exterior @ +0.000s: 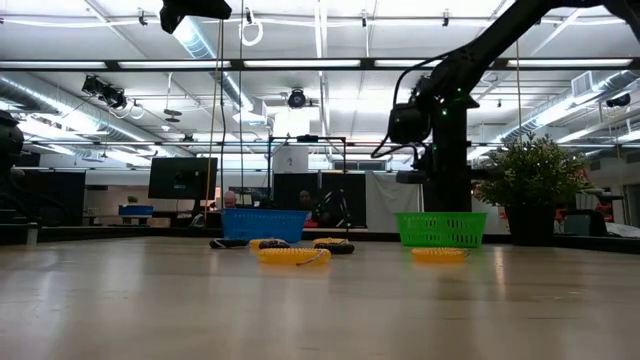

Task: Sort spring keychains
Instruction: Put the black spring keychain into the green bin, then put the yellow spring keychain into the blue bin

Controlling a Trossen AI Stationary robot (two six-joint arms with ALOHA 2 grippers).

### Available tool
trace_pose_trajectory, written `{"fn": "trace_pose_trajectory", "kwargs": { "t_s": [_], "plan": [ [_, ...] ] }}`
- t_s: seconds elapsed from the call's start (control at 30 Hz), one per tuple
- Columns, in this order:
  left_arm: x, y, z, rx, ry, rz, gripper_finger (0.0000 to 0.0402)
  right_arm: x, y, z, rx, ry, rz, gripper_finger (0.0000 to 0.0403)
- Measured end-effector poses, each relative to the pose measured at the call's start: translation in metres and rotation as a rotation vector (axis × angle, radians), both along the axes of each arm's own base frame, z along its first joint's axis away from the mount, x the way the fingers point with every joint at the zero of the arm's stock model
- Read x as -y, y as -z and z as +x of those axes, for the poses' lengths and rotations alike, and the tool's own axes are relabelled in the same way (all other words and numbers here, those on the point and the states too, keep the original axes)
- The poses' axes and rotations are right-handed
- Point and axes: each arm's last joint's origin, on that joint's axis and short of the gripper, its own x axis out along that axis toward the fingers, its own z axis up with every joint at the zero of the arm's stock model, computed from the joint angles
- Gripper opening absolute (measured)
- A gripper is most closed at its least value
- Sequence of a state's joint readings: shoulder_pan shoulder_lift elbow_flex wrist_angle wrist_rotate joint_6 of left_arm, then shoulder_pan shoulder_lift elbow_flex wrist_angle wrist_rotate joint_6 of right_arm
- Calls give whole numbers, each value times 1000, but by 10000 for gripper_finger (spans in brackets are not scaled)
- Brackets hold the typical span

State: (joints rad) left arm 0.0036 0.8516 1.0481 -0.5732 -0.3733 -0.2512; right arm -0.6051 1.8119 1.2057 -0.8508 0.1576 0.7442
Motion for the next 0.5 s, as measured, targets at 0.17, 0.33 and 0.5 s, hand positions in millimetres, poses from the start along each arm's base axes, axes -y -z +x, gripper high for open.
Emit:
{"fn": "trace_pose_trajectory", "kwargs": {
  "t_s": [0.17, 0.33, 0.5],
  "plan": [
    [0, 0, 0, 0, 0, 0, 42, 0, 0, 1, 6, -30, 1, 13],
    [0, 0, 0, 0, 0, 0, 42, 0, 0, 1, 4, -41, 2, 58],
    [0, 0, 0, -1, 0, 0, 42, 0, 0, 0, -5, -55, 14, 112]
  ]
}}
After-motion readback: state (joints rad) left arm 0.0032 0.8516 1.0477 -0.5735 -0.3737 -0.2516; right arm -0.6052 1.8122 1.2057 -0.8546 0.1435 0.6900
